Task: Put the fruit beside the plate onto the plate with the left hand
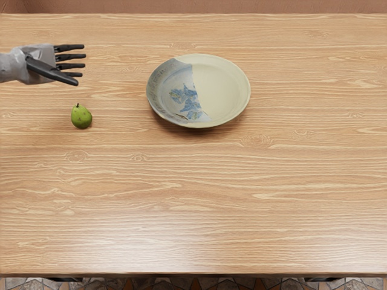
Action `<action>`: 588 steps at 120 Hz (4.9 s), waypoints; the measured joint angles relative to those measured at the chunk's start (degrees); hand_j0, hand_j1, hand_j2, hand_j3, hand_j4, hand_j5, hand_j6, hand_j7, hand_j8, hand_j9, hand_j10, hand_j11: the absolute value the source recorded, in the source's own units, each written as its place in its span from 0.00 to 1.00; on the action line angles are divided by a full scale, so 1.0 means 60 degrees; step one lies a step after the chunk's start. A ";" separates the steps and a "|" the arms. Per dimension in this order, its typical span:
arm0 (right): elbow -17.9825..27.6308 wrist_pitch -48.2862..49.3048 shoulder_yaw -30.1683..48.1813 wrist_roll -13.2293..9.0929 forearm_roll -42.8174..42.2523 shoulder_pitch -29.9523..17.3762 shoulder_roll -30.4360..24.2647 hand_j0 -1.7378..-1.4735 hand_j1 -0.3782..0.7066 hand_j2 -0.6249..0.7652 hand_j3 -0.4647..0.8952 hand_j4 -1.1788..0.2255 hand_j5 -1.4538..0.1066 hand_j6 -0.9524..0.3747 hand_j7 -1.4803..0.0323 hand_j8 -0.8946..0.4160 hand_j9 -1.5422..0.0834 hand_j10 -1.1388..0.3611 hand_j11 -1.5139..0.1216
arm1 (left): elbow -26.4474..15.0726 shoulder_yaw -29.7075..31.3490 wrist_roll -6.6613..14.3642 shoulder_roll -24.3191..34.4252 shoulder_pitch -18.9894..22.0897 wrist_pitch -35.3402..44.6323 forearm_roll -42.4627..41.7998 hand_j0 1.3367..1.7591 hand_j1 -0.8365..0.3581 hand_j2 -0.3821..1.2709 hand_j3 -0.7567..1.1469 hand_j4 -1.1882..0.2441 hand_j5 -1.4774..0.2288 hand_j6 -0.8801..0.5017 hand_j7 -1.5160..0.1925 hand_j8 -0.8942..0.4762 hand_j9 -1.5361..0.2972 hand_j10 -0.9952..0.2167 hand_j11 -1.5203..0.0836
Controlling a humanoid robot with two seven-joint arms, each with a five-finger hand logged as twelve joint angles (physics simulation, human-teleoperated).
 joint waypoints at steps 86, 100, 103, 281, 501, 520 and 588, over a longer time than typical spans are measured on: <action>-0.0022 -0.0009 0.0000 0.0000 0.0008 0.0004 0.0000 0.30 0.05 0.45 0.34 0.83 0.92 0.71 0.96 0.67 0.94 0.75 0.91 | -0.0628 0.2757 -0.0228 -0.0798 -0.1731 0.2508 0.4886 0.76 0.97 0.23 0.40 0.81 0.85 0.62 0.87 0.63 0.82 0.80 0.93; -0.0022 -0.0009 0.0000 0.0000 0.0008 0.0004 0.0000 0.30 0.05 0.45 0.34 0.83 0.92 0.71 0.96 0.67 0.94 0.75 0.91 | -0.1294 0.3555 -0.0541 -0.0843 -0.1688 0.3607 0.4965 0.76 0.98 0.23 0.40 0.82 0.85 0.62 0.87 0.64 0.83 0.81 0.93; -0.0021 -0.0009 0.0000 0.0000 0.0008 0.0004 0.0000 0.30 0.05 0.45 0.34 0.83 0.92 0.71 0.96 0.67 0.94 0.75 0.91 | -0.1376 0.3721 -0.0578 -0.0921 -0.1662 0.3867 0.4980 0.76 0.98 0.23 0.40 0.82 0.85 0.62 0.87 0.64 0.83 0.81 0.93; -0.0020 -0.0009 0.0000 0.0000 0.0008 0.0004 0.0000 0.30 0.05 0.45 0.34 0.83 0.92 0.71 0.96 0.67 0.94 0.75 0.91 | -0.3202 0.6372 -0.2017 -0.1362 -0.0799 0.8456 0.5152 0.76 0.48 0.34 0.40 0.42 0.43 0.24 0.46 0.32 0.43 0.35 0.48; -0.0019 -0.0009 0.0000 0.0000 0.0008 0.0005 0.0000 0.30 0.05 0.45 0.34 0.83 0.92 0.71 0.96 0.67 0.94 0.75 0.91 | -0.0195 0.2747 -0.2038 -0.3977 -0.2036 0.4970 0.4991 0.75 0.49 0.40 0.40 0.35 0.33 0.23 0.35 0.32 0.34 0.33 0.37; -0.0020 -0.0009 0.0000 0.0000 0.0008 0.0005 0.0000 0.30 0.05 0.45 0.34 0.83 0.92 0.71 0.96 0.67 0.94 0.75 0.91 | -0.0188 0.2563 -0.2040 -0.4444 -0.1998 0.4970 0.4993 0.75 0.49 0.40 0.40 0.35 0.33 0.24 0.35 0.32 0.34 0.33 0.38; -0.0021 -0.0008 0.0000 0.0000 0.0008 0.0005 0.0000 0.30 0.05 0.45 0.34 0.83 0.92 0.71 0.96 0.67 0.94 0.75 0.91 | -0.0184 0.2524 -0.2813 -0.5083 -0.1001 0.5064 0.5004 0.75 0.46 0.42 0.40 0.36 0.33 0.25 0.35 0.34 0.35 0.35 0.38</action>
